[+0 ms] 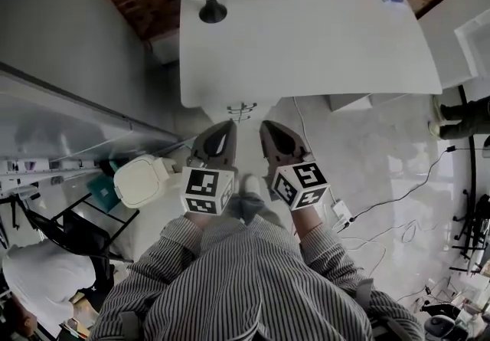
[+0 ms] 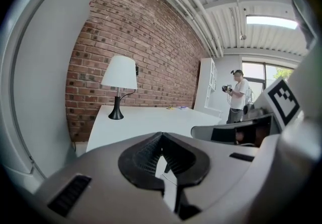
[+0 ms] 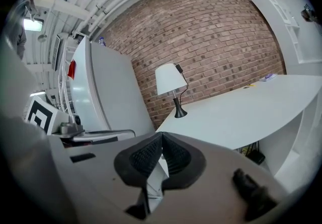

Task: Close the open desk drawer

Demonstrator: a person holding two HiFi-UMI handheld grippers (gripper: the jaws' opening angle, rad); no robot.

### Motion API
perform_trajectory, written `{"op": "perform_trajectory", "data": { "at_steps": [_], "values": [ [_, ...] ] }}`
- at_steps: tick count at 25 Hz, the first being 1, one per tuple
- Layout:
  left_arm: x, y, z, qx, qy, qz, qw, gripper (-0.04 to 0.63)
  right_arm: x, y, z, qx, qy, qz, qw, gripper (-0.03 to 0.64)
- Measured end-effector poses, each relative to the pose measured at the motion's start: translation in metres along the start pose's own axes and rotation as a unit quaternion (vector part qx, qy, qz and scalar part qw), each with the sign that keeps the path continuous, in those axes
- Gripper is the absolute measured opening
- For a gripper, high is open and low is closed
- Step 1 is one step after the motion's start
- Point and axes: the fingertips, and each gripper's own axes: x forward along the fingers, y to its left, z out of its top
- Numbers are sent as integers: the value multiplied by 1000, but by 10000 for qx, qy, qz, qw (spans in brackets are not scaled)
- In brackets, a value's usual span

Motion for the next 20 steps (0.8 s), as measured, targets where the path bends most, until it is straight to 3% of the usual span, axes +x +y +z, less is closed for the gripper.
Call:
{"op": "perform_trajectory", "data": {
  "at_steps": [8,20],
  "values": [
    [-15,-15,13,-213,2,-309,9993,12,-18,20,24,-345,-97,160,9992,17],
    [-23,-35,39,-201,-94,-722,9971,12,-32,37,42,-620,-168,223,9977,16]
  ]
}}
